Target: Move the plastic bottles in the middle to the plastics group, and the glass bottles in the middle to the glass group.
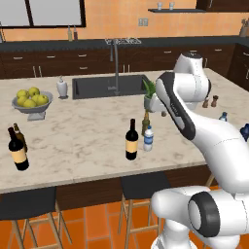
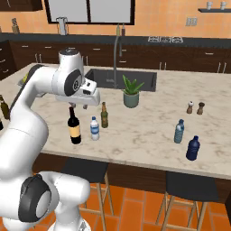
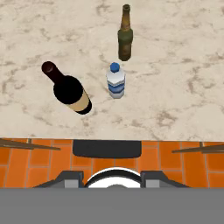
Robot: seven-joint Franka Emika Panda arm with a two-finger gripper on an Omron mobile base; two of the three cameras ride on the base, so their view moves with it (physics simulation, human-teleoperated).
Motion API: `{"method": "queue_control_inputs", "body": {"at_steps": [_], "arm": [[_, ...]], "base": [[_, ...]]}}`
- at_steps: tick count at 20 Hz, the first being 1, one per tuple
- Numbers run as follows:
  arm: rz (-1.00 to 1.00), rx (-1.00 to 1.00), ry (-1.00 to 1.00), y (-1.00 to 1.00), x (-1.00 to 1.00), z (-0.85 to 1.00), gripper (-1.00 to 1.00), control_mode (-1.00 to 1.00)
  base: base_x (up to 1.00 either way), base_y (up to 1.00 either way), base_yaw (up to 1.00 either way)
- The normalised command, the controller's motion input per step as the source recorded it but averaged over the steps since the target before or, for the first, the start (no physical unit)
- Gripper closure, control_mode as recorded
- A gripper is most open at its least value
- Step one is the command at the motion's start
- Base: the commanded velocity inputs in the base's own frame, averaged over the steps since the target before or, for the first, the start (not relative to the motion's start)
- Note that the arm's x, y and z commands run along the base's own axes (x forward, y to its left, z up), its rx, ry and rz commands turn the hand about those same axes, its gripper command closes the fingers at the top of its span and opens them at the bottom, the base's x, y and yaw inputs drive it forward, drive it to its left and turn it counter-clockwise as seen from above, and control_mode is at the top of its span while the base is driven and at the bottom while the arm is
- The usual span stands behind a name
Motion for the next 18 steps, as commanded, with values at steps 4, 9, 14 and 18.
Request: {"method": "queue_control_inputs", "body": {"at_steps": [4,9,14,18], "arm": [[0.00,0.00,-0.01,0.13,-0.06,-0.04,-1.00,-1.00],[0.07,-0.01,0.00,0.15,-0.12,-0.12,-1.00,-1.00],[0.04,0.00,-0.02,0.28,-0.10,-0.32,-1.00,-1.00],[0.00,0.00,-0.18,0.35,0.15,-0.01,-1.00,-1.00]], "base": [[0.00,0.00,0.00],[0.00,0.00,0.00],[0.00,0.00,0.00],[0.00,0.00,0.00]]}}
